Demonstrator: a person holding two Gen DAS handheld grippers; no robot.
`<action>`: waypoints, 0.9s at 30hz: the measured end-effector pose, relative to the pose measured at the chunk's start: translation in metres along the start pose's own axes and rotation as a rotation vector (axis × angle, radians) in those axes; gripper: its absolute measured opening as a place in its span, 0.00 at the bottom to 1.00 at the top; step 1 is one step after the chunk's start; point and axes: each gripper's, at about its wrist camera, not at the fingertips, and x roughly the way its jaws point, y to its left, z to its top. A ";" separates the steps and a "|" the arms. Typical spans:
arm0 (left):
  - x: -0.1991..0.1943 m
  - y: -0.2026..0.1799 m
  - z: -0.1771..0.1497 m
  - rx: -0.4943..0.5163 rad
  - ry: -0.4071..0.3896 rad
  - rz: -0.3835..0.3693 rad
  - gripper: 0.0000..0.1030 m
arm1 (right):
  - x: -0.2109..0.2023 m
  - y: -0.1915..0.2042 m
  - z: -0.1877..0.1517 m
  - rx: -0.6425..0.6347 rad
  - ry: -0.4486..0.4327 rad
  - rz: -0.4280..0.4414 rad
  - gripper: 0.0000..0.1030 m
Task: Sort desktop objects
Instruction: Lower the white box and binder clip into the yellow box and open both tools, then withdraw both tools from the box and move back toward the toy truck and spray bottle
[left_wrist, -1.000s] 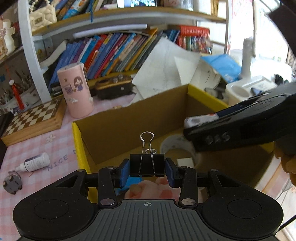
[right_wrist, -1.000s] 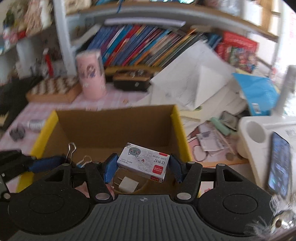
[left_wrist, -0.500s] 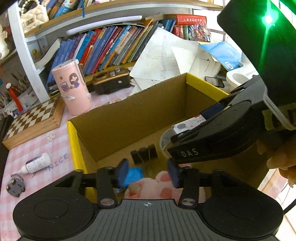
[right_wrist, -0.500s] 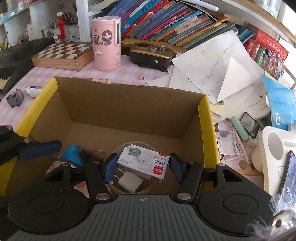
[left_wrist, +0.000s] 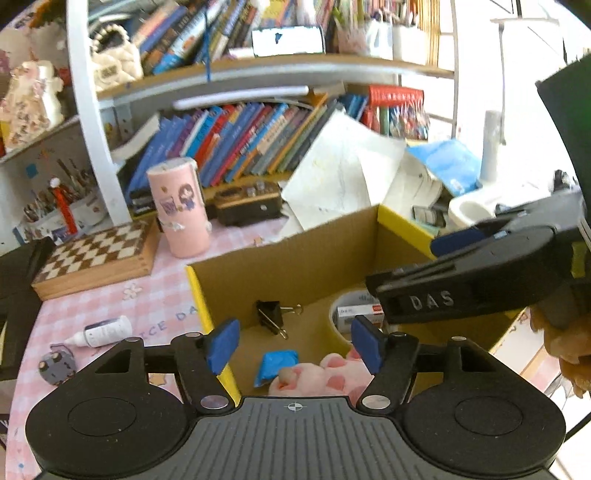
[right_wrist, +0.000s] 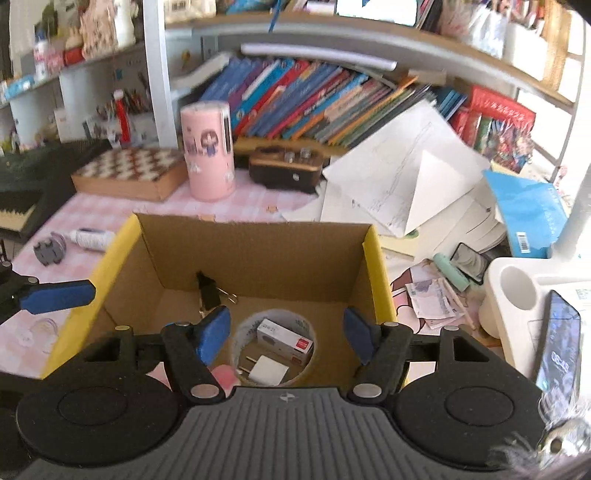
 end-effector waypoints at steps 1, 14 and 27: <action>-0.005 0.002 -0.002 -0.007 -0.009 0.002 0.67 | -0.006 0.002 -0.002 0.001 -0.004 0.004 0.66; -0.052 0.023 -0.026 -0.054 -0.067 0.028 0.76 | -0.069 0.020 -0.031 0.030 -0.157 -0.118 0.69; -0.068 0.045 -0.061 -0.062 -0.031 -0.007 0.81 | -0.098 0.040 -0.084 0.164 -0.137 -0.243 0.72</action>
